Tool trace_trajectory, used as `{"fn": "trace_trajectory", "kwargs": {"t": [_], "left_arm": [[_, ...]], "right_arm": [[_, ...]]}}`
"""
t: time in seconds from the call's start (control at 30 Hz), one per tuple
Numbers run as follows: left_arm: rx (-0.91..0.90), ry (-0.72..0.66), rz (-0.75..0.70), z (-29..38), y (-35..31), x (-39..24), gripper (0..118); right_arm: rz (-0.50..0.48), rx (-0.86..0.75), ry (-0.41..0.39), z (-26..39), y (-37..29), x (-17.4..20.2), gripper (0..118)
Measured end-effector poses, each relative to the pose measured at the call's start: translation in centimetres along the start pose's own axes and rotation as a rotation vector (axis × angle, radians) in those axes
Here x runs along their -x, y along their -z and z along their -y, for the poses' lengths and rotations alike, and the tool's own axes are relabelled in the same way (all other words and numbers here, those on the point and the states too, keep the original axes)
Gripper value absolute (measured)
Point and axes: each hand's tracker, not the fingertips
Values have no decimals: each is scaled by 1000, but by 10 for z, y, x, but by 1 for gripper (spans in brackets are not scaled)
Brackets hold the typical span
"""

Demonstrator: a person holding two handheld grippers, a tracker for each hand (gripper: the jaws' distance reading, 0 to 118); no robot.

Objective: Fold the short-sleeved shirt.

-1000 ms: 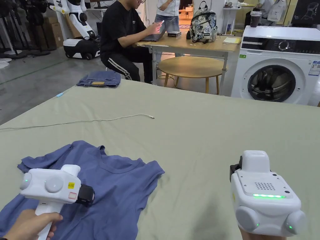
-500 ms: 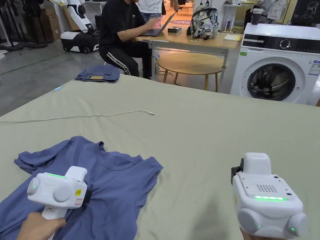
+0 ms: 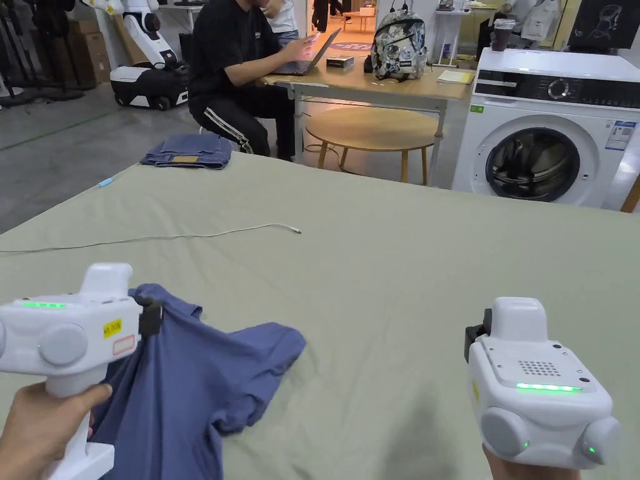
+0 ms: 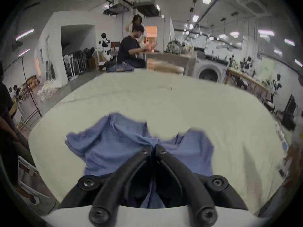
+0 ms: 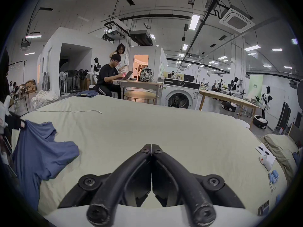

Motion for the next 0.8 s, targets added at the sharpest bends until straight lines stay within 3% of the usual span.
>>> {"fn": "trace_trajectory", "kwargs": {"t": [0.47, 0.8], "left_arm": [[-294, 156, 190, -143, -57, -108, 0], [-312, 254, 480, -162, -43, -268, 0]], "right_arm": [[48, -77, 60, -28, -25, -38, 0], [161, -133, 69, -32, -62, -98, 0]]}}
